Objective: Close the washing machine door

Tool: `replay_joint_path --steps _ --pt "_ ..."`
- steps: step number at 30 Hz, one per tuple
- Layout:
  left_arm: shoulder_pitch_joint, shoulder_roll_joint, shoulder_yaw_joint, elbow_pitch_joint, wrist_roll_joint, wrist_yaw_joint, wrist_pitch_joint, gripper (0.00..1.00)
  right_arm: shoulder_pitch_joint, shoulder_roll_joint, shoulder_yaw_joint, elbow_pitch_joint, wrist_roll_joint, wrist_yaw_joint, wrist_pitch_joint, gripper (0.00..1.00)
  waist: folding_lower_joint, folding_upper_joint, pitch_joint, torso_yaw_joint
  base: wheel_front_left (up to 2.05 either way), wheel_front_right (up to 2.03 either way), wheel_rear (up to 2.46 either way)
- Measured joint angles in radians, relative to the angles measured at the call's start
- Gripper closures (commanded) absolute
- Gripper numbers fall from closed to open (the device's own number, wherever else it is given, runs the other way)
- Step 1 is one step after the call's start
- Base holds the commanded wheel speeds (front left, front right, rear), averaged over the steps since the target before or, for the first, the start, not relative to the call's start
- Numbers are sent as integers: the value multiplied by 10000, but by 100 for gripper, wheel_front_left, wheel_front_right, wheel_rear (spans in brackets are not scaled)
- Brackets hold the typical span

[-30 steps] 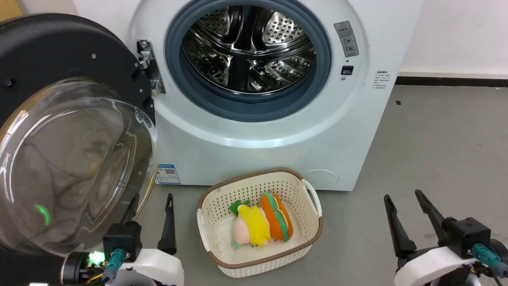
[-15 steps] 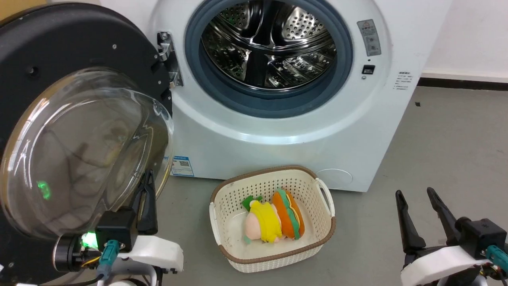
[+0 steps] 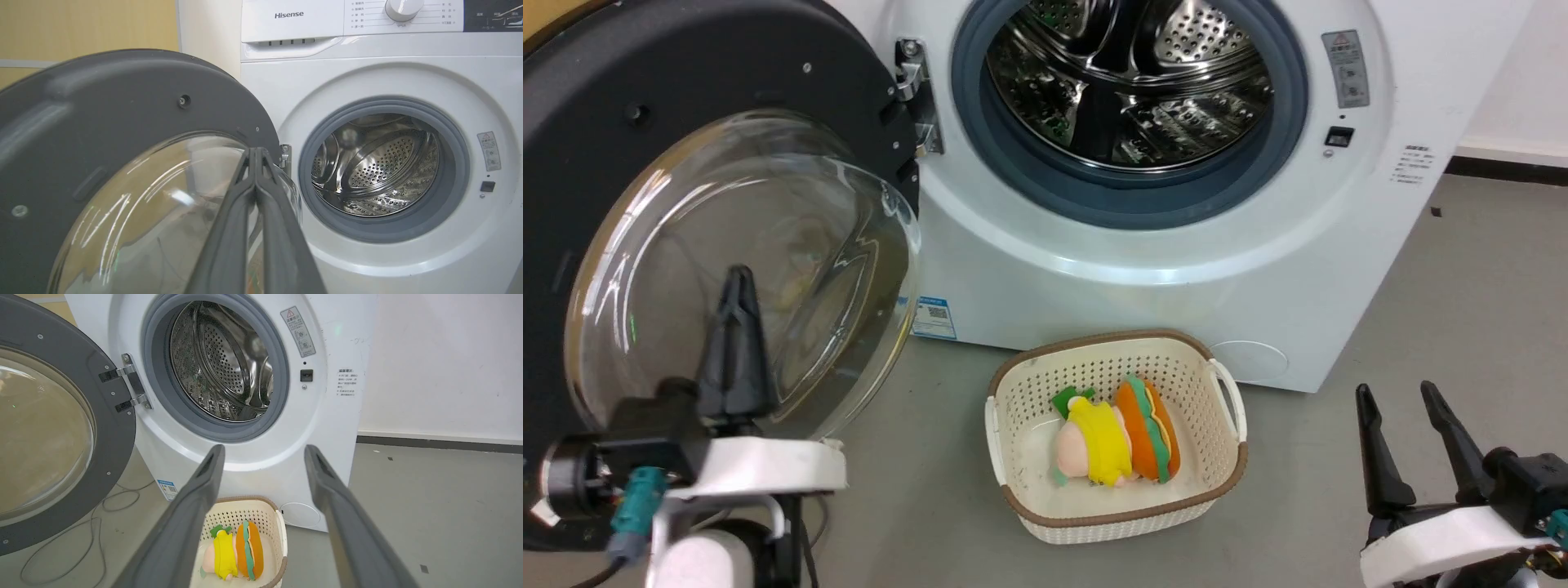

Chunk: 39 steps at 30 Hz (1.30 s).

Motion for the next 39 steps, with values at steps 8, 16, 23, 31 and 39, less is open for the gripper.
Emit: replay_joint_path --steps 8,16,23,31,39 --pt "-775 -65 1009 -412 -539 -506 -188 100 -8 2 -209 27 130 0 -155 0 0 0 246 478 0 0 0" --pt "-1708 -188 2303 -313 -1273 -1143 -336 100 -128 2 -382 98 383 0 -324 0 0 0 505 1022 0 0 0" --pt "-2330 -58 3185 297 -2144 -1333 -504 100 -212 2 -556 173 495 0 -464 0 0 0 735 1487 0 0 0" --pt "-3036 878 3707 1340 -3300 -1499 -259 100 -214 2 -748 291 665 0 -663 0 0 0 902 1943 0 0 0" --pt "-4017 1827 4358 3131 -4907 -1595 842 100 -217 4 -909 489 1003 0 -826 0 0 0 1100 2344 0 0 0"
